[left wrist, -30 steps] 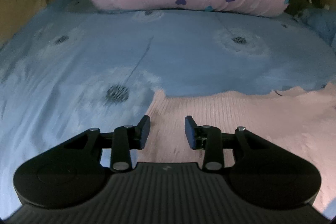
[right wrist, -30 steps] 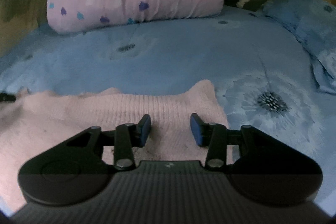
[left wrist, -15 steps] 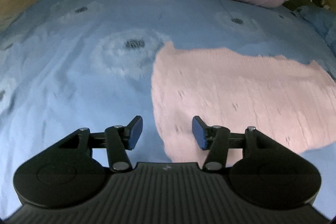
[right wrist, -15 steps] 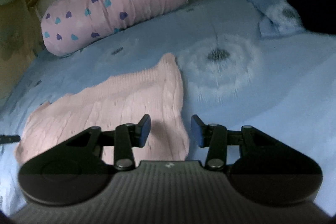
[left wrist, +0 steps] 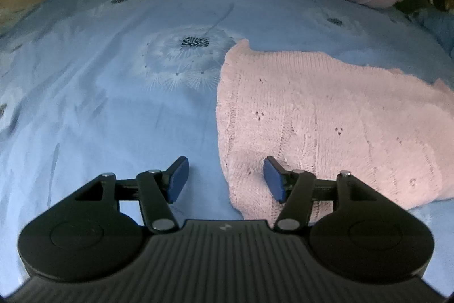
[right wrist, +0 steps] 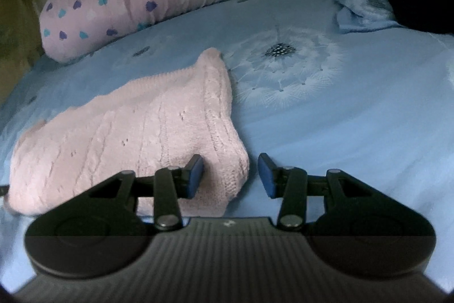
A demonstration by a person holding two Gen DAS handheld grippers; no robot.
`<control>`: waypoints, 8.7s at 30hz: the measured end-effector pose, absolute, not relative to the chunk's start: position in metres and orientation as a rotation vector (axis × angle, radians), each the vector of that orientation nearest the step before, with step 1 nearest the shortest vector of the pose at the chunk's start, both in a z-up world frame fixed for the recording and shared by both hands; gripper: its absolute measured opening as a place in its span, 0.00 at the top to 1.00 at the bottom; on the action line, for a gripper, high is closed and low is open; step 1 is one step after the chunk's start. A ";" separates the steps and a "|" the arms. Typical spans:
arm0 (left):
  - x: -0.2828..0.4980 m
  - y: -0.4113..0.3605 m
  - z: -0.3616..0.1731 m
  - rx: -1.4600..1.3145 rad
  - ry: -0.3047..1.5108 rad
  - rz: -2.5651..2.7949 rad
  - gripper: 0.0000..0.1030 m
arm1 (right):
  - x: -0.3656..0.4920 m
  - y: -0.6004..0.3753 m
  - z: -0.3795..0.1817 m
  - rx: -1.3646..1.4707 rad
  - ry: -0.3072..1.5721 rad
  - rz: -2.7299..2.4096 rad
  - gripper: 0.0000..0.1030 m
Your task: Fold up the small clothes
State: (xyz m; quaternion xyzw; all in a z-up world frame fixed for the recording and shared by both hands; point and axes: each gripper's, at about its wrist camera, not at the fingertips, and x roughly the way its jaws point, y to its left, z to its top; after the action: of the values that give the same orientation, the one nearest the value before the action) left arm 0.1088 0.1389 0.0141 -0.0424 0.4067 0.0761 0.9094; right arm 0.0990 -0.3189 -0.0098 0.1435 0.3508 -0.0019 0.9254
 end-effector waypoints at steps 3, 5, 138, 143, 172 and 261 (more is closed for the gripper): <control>0.108 0.139 0.018 -0.103 0.849 0.149 0.35 | 0.085 -0.318 -0.001 0.357 0.710 -0.026 0.54; 0.105 0.139 0.021 -0.110 0.853 0.149 0.31 | 0.076 -0.315 0.002 0.387 0.696 -0.019 0.53; 0.258 0.124 0.006 0.002 0.805 0.168 0.56 | 0.257 -0.298 -0.017 0.238 0.733 -0.061 0.85; 0.223 0.138 0.031 -0.029 0.799 0.155 0.44 | 0.227 -0.305 0.003 0.283 0.699 -0.079 0.68; 0.102 0.154 0.018 -0.209 0.877 0.135 0.23 | 0.067 -0.297 -0.021 0.616 0.646 -0.129 0.37; 0.088 0.204 0.060 -0.415 0.777 0.162 0.21 | 0.088 -0.055 0.034 0.190 0.557 0.609 0.45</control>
State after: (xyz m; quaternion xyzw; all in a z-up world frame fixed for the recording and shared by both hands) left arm 0.0878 0.2037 0.0597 -0.2007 0.3756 0.0783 0.9014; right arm 0.0885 -0.0552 0.0344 0.0923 0.2701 0.2953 0.9118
